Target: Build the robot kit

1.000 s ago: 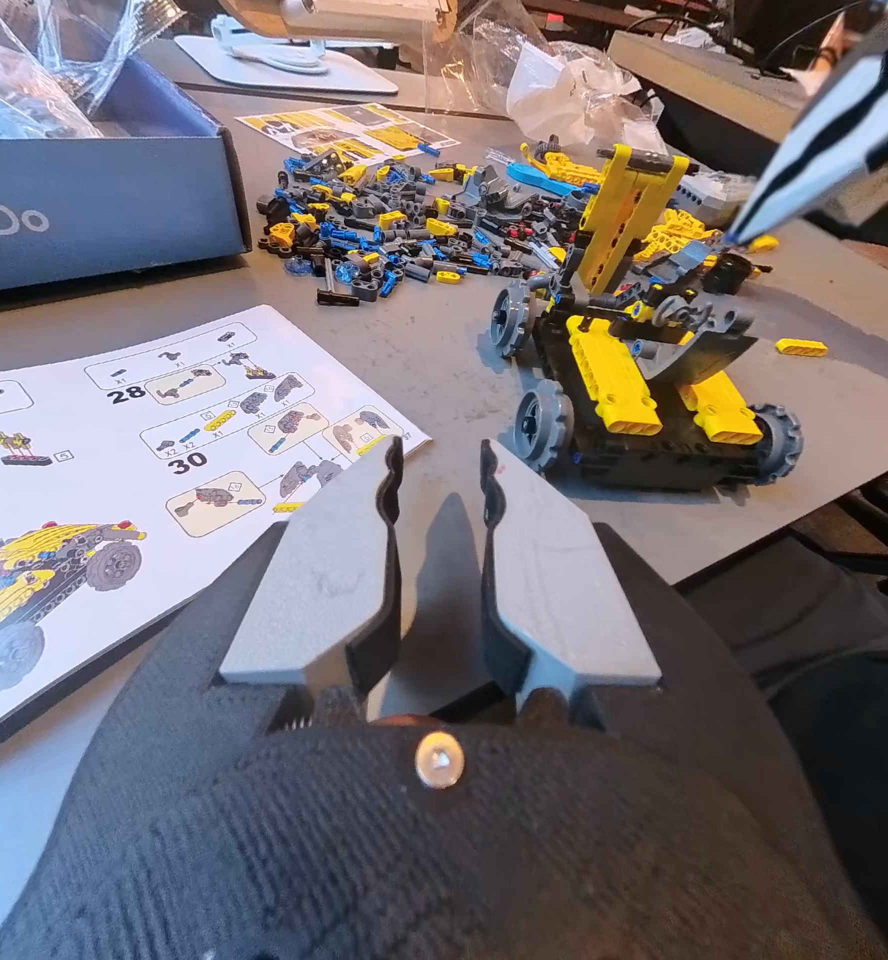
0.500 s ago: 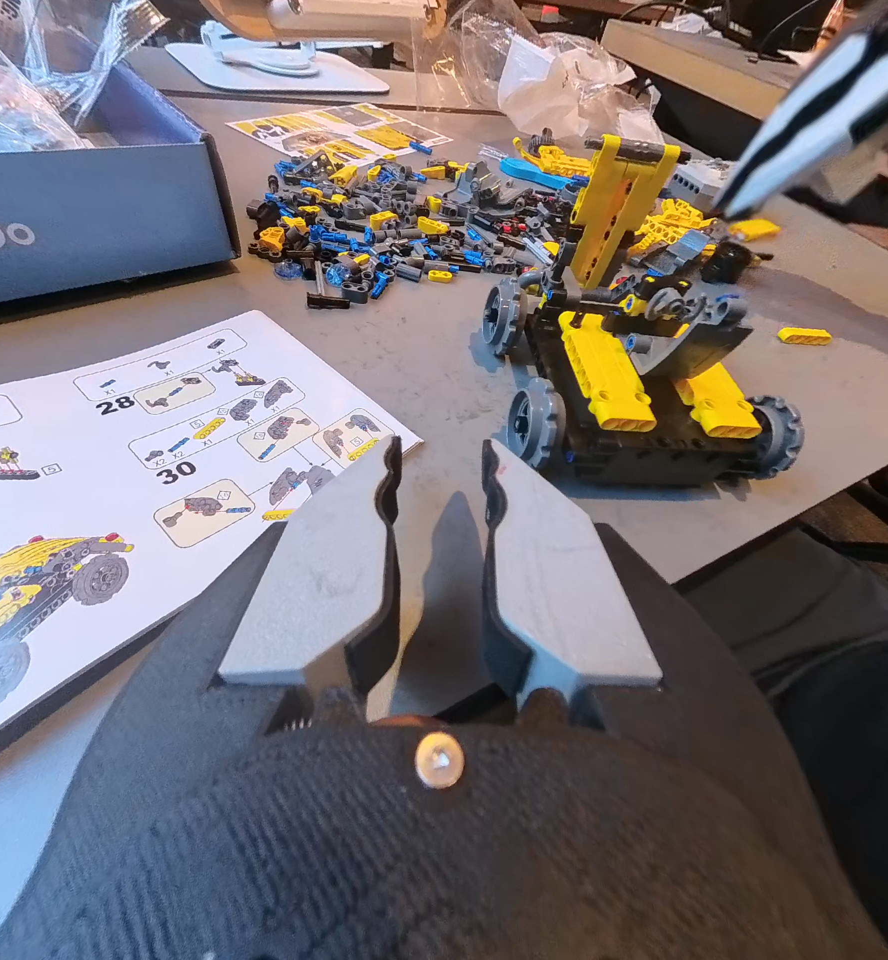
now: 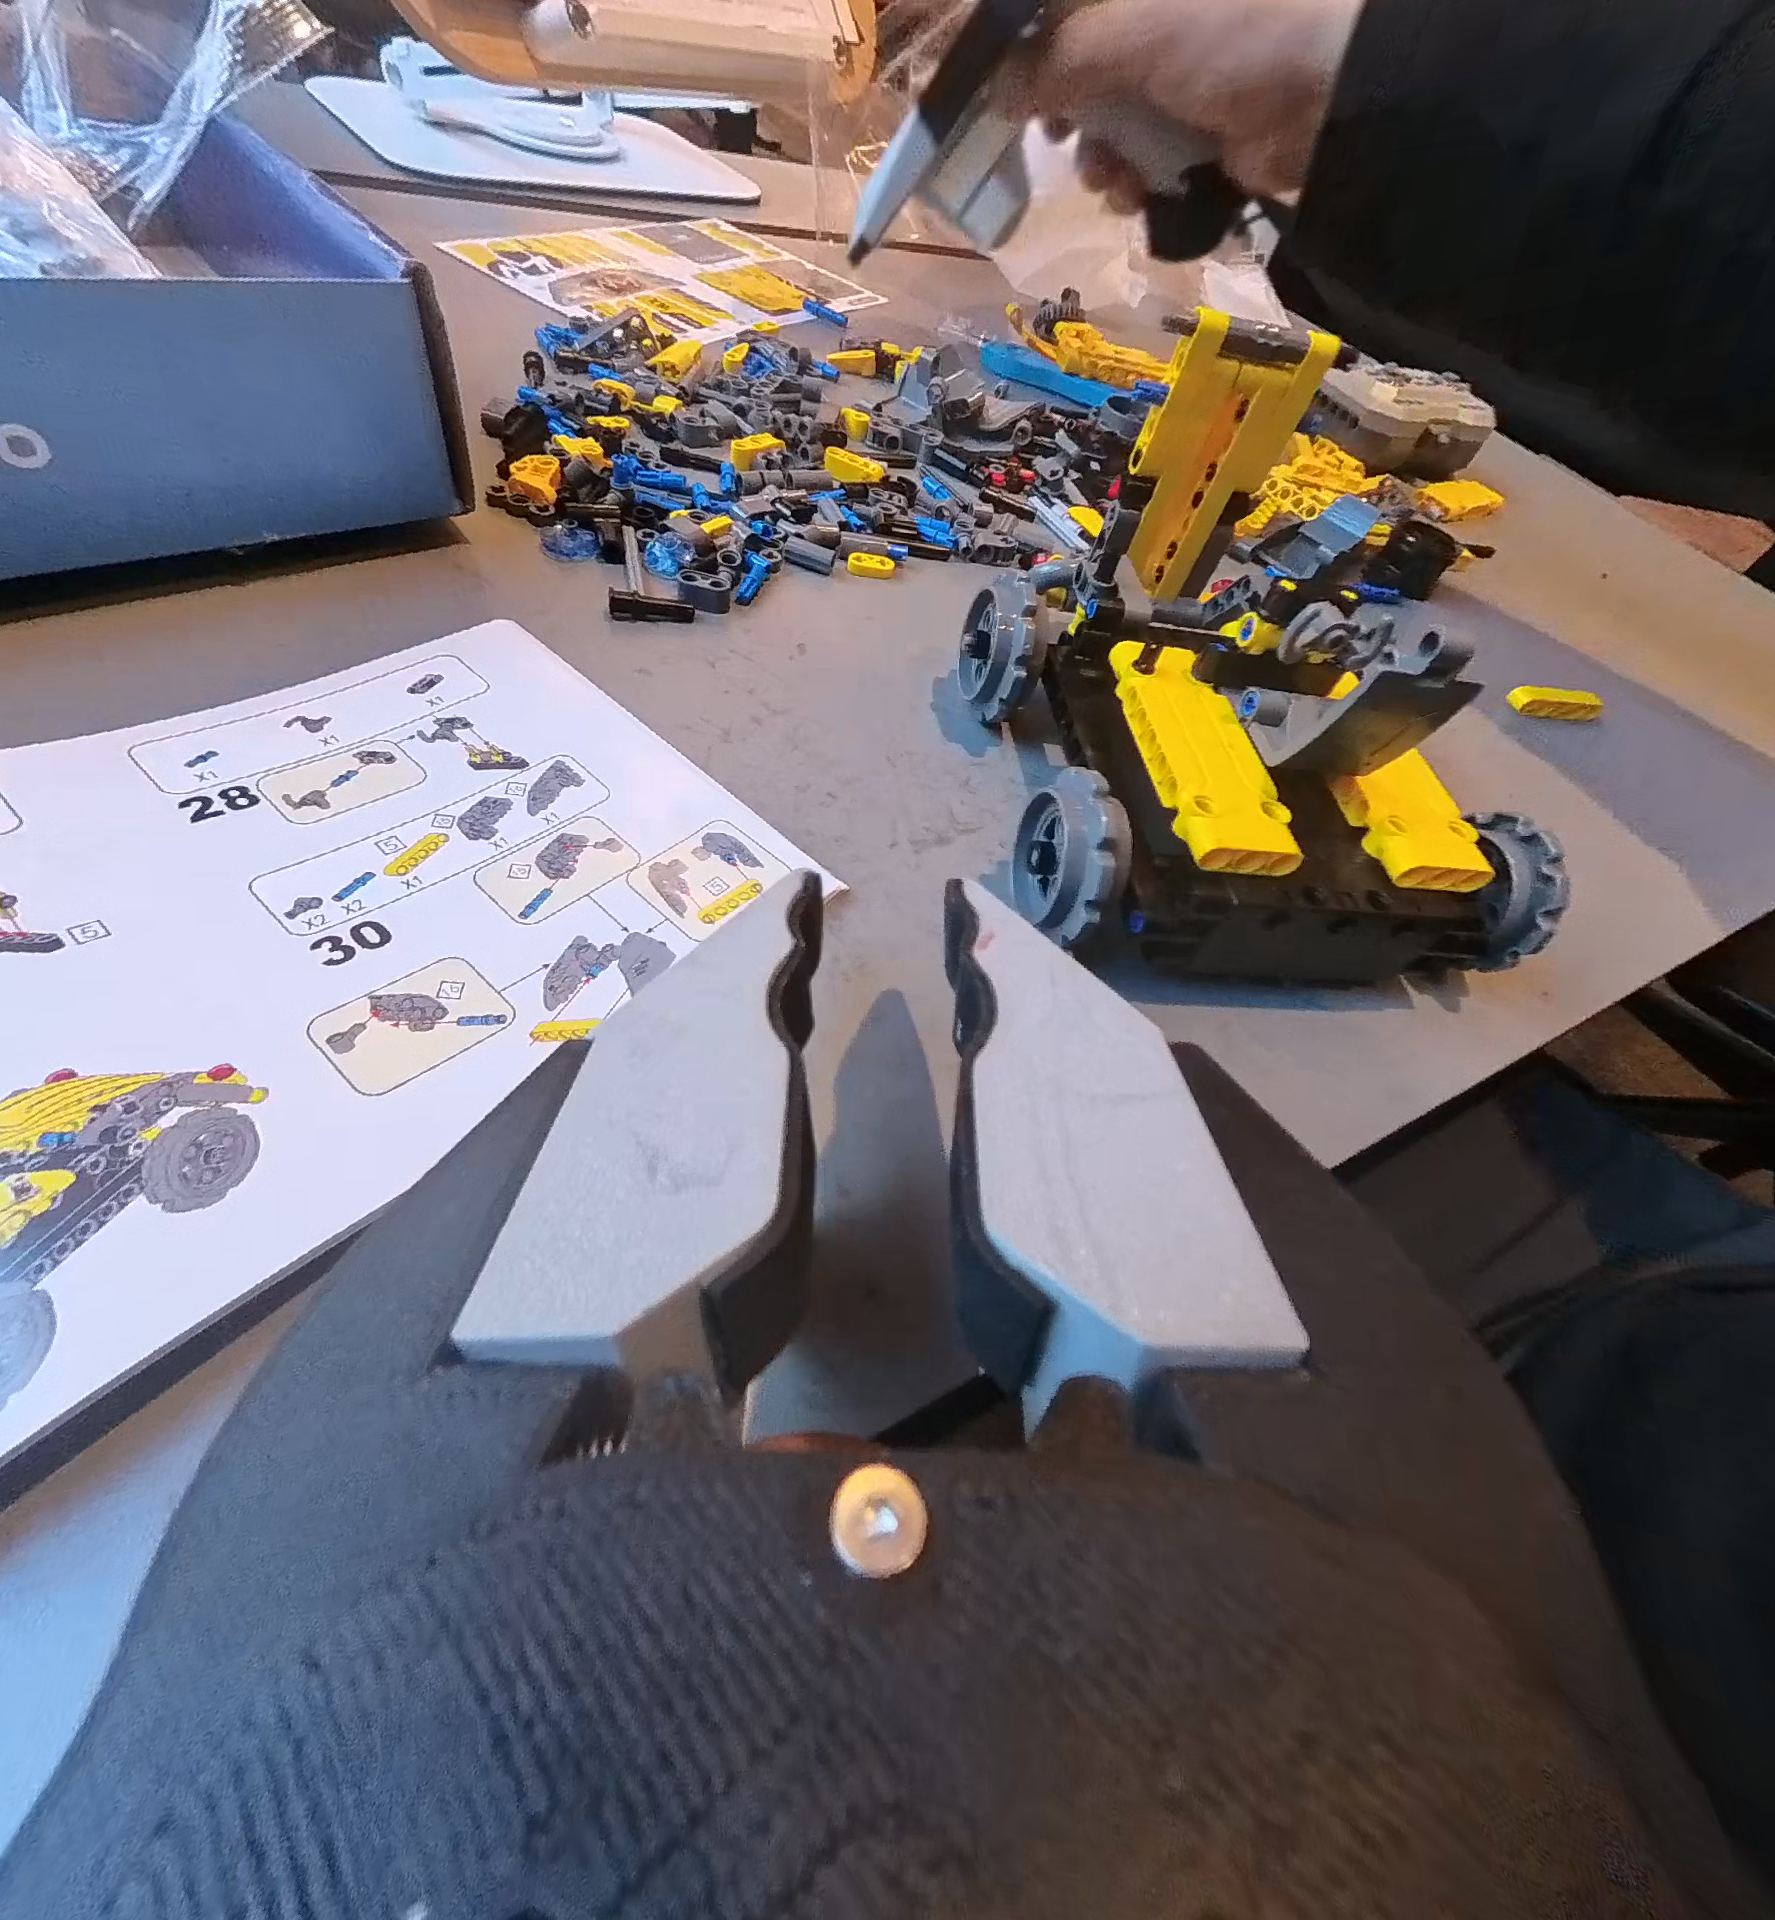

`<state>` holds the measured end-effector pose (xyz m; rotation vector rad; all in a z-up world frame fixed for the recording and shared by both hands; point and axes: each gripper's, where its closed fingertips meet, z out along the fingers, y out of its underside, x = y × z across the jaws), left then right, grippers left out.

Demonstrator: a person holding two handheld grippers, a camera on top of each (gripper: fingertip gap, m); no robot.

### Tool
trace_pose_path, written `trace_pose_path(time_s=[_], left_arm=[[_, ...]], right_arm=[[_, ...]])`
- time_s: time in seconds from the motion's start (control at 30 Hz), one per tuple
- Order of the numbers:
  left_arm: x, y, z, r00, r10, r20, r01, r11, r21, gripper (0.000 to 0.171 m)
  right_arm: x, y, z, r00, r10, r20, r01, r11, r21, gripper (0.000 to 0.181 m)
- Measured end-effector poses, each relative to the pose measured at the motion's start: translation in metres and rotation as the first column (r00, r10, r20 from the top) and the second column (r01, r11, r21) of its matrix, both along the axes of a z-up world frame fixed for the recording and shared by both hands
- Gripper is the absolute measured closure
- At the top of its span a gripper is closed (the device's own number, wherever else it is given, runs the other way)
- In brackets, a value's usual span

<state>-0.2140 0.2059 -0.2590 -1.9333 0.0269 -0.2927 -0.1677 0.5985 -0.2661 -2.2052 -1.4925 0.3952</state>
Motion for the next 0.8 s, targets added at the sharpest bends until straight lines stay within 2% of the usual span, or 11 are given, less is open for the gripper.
trace_pose_path(time_s=[0.1, 0.23, 0.3, 0.4, 0.47, 0.57, 0.7, 0.8], left_arm=[[-0.001, 0.000, 0.001, 1.000, -0.004, 0.021, 0.004, 1.000, 0.009, 0.153], [-0.002, 0.000, 0.002, 0.999, -0.003, 0.043, 0.003, 1.000, 0.009, 0.155], [-0.001, 0.000, 0.002, 0.999, -0.006, 0.045, 0.005, 1.000, 0.008, 0.154], [0.000, 0.000, 0.002, 0.999, -0.008, 0.034, 0.008, 1.000, 0.010, 0.152], [0.000, 0.000, 0.001, 1.000, -0.008, 0.028, 0.008, 1.000, 0.010, 0.150], [0.002, 0.000, 0.001, 1.000, -0.007, 0.007, 0.007, 1.000, 0.008, 0.148], [0.004, -0.001, 0.000, 1.000, -0.008, -0.019, 0.008, 1.000, 0.003, 0.146], [0.004, -0.001, 0.000, 0.999, -0.007, -0.032, 0.007, 1.000, 0.004, 0.146]], right_arm=[[-0.010, 0.013, -0.018, 0.999, -0.008, 0.038, 0.008, 1.000, 0.001, 0.168], [-0.013, 0.009, -0.028, 0.999, 0.004, 0.036, -0.002, 0.997, -0.075, 0.177], [-0.012, -0.003, -0.028, 0.999, 0.038, 0.038, -0.033, 0.994, -0.107, 0.177], [-0.011, -0.038, -0.028, 0.992, 0.126, 0.029, -0.120, 0.980, -0.161, 0.177], [-0.008, -0.055, -0.027, 0.982, 0.181, 0.049, -0.173, 0.975, -0.136, 0.177], [-0.008, -0.058, -0.020, 0.979, 0.195, 0.053, -0.191, 0.980, -0.063, 0.171], [-0.007, -0.066, 0.006, 0.985, 0.160, -0.057, -0.165, 0.981, -0.103, 0.162], [0.013, -0.072, 0.016, 0.989, 0.138, -0.061, -0.143, 0.987, -0.080, 0.159]])
